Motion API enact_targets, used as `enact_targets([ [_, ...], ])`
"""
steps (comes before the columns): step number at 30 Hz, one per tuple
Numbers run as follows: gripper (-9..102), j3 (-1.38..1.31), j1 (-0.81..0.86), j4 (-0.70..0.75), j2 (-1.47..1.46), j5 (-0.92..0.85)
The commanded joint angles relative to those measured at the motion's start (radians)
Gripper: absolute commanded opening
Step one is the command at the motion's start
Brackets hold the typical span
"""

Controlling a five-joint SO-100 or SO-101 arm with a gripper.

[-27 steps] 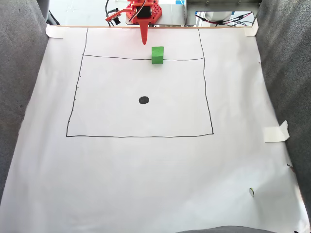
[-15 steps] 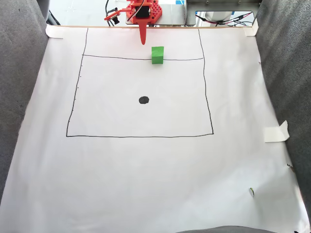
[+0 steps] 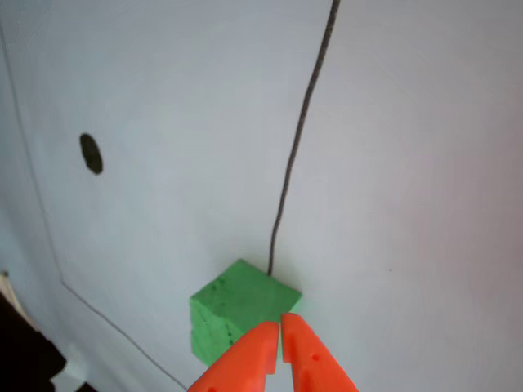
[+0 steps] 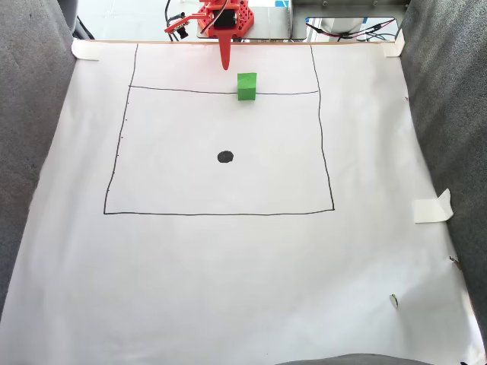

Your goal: Grasp the colored block, Place it on the black dot, and then return the arm to the default position.

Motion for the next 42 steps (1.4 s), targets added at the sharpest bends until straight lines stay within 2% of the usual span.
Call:
enact_targets([
  [1,0,-0.012,-0.006,0.0,0.003,-0.008],
  [33,0,-0.014,-0.012,-0.002,-0.003,-0.02],
  [36,0,-0.054,-0.012,-0.067,-0.115,-0.049],
  [38,0,-0.164,-0.025,-0.037,-0.218,-0.031],
  [42,0,-0.488,-0.066,0.163,-0.448,0.063],
])
